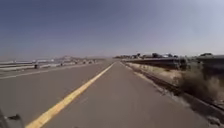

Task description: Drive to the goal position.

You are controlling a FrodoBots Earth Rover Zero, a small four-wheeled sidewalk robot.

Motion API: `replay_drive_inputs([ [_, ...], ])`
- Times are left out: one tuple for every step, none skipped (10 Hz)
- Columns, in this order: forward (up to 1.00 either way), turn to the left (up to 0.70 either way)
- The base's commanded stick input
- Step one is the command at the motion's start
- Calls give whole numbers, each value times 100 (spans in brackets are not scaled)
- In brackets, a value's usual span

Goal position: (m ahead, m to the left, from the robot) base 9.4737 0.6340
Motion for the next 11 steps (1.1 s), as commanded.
replay_drive_inputs([
  [50,0],
  [50,0],
  [50,0],
  [50,0],
  [50,0],
  [50,0],
  [50,0],
  [50,0],
  [50,0],
  [50,0],
  [50,0],
])
